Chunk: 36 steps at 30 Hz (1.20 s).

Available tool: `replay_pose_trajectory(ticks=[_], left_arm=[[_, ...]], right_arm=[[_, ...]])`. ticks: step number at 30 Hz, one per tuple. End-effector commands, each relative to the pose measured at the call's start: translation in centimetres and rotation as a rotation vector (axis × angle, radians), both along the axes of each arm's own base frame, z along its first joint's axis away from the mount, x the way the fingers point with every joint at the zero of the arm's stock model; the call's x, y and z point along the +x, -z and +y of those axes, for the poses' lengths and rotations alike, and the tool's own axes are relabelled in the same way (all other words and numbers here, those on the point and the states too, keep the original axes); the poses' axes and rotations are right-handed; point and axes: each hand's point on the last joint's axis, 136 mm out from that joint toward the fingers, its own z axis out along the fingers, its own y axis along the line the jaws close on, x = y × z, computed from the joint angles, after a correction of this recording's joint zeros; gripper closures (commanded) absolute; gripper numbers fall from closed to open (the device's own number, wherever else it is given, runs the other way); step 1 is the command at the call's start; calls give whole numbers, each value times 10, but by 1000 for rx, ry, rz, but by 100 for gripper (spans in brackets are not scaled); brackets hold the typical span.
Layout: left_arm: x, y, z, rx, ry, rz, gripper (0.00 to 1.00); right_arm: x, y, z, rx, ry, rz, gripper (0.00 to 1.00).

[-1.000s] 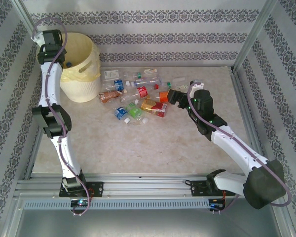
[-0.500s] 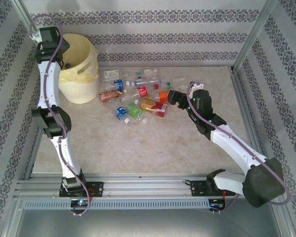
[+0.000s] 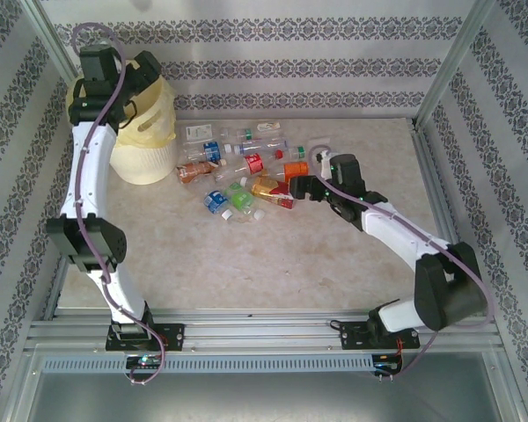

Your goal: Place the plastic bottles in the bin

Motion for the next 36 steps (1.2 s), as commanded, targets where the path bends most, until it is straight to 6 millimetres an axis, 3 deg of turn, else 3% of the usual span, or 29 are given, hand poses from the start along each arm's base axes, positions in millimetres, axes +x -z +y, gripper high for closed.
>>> replay_pose_trajectory(ticks=[1, 4, 8, 14, 21, 28, 36], left_arm=[[-15, -20, -33, -34, 124, -81, 0], [-36, -19, -61, -43, 197, -101, 0], [-61, -11, -79, -44, 244, -92, 0], [-92, 0, -76, -68, 219, -64, 0], [-116, 11, -57, -5, 131, -18, 0], [-124, 22, -53, 45, 123, 26, 0], [-125, 29, -45, 65, 86, 70, 0]], right_arm=[[-3, 6, 16, -83, -192, 22, 2], [0, 18, 23, -140, -284, 57, 2], [6, 29, 31, -214, -393, 91, 2], [12, 51, 42, -369, -576, 137, 2], [27, 74, 46, -509, -693, 192, 2], [29, 95, 50, -600, -770, 284, 3], [17, 115, 53, -632, -848, 335, 3]])
